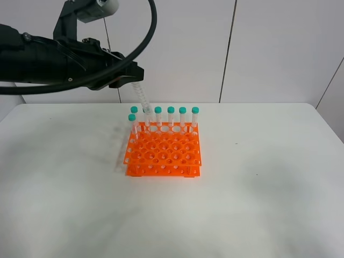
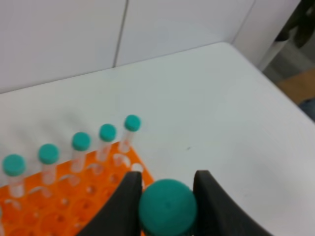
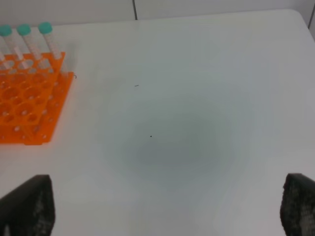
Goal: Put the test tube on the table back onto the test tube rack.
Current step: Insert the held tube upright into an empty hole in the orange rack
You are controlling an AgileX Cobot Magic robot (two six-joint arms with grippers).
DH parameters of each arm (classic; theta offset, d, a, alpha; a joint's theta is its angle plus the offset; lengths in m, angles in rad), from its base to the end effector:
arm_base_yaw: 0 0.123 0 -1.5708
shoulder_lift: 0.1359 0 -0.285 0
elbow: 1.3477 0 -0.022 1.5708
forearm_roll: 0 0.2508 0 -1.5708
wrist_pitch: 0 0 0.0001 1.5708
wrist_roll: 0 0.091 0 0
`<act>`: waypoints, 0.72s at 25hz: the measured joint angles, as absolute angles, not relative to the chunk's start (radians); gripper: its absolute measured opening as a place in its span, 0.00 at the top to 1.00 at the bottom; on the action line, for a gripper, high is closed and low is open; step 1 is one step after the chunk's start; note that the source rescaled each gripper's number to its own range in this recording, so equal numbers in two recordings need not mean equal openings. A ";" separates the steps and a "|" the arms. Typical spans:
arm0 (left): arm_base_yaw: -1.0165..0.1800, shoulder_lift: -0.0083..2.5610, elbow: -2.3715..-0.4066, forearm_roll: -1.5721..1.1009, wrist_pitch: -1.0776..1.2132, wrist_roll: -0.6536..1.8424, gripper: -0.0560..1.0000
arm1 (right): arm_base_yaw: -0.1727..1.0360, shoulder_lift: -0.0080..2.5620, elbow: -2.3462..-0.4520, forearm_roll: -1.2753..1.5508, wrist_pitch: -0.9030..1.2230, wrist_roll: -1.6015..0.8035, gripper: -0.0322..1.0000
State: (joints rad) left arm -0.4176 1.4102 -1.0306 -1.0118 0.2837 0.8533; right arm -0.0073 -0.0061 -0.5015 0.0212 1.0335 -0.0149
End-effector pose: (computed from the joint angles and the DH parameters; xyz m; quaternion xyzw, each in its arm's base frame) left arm 0.2830 -0.1493 0.3185 0.1793 0.8230 -0.2429 0.4812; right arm -0.0049 0.0017 0.2799 -0.0035 0.8440 0.0046 0.5364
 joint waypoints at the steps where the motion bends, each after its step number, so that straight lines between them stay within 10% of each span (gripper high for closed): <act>1: -0.418 1.410 -1.031 -0.981 0.280 0.830 0.95 | -0.007 -0.006 -0.501 0.021 1.033 -0.015 0.00; 18: -0.557 1.411 -0.955 -0.009 0.067 0.000 0.95 | -0.007 -0.006 -0.501 0.021 1.033 -0.015 0.00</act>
State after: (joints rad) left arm -0.5568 1.4111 -0.9554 -0.0088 0.0670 0.0000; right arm -0.0073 -0.0061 -0.5015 0.0212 1.0335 -0.0149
